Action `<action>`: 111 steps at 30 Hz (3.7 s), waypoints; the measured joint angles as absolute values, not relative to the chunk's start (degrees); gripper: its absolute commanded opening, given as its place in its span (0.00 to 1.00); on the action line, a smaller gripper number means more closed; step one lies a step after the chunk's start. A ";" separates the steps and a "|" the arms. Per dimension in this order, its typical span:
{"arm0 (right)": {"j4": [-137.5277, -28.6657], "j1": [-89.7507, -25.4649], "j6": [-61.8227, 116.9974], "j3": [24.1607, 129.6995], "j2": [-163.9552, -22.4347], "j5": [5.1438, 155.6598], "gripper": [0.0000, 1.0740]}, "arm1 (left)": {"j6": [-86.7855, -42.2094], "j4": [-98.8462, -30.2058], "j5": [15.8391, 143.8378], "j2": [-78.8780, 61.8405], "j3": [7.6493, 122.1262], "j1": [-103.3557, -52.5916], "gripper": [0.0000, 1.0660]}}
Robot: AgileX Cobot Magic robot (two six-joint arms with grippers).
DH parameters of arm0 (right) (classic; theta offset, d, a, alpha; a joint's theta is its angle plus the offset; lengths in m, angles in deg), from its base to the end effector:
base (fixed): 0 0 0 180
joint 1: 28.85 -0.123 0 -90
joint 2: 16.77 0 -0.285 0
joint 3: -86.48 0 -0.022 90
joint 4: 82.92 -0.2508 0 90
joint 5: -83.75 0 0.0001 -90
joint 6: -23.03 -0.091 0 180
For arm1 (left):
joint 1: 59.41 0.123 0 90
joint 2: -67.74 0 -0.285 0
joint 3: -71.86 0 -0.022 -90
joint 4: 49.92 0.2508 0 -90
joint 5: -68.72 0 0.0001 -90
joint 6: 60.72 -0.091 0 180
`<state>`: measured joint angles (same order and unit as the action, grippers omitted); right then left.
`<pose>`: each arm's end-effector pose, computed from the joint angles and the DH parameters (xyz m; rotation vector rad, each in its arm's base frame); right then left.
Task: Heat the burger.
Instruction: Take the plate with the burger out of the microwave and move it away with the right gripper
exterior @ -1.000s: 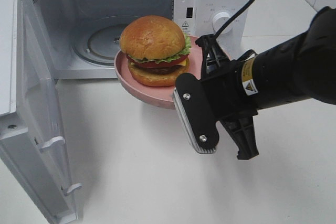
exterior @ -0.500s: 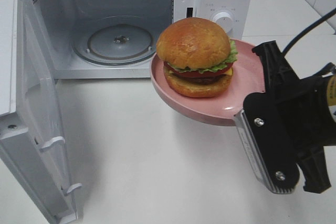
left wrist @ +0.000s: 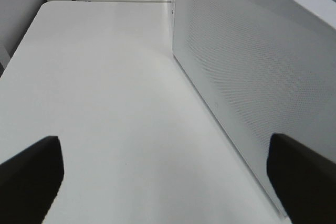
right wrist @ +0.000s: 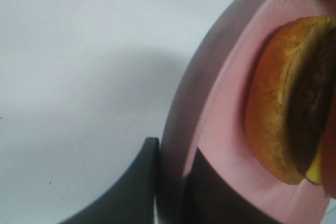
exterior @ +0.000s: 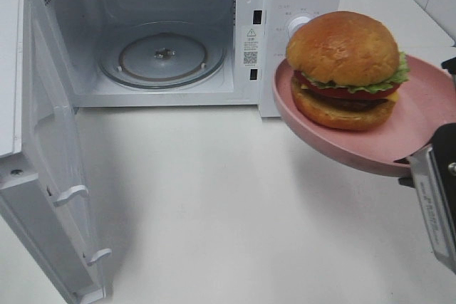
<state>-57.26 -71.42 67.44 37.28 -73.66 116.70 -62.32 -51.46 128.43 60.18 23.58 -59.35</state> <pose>0.1267 0.0872 0.2493 -1.8877 1.4891 -0.4788 -0.0053 -0.0021 0.2802 0.0282 2.0163 -0.0136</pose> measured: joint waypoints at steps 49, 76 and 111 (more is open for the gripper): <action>-37.15 -71.42 -13.64 37.97 -93.94 138.59 0.00 | -62.32 -51.46 128.43 60.18 23.58 -59.35 0.92; -35.71 -70.96 -25.27 48.45 -113.19 141.39 0.01 | -62.32 -51.46 128.43 60.18 23.58 -59.35 0.92; -34.22 -62.25 -33.75 48.57 -127.11 132.34 0.02 | -62.32 -51.46 128.43 60.18 23.58 -59.35 0.92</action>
<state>-34.22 -62.25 -33.75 48.57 -127.11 132.34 -62.32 -51.46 128.43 60.18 23.58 -59.35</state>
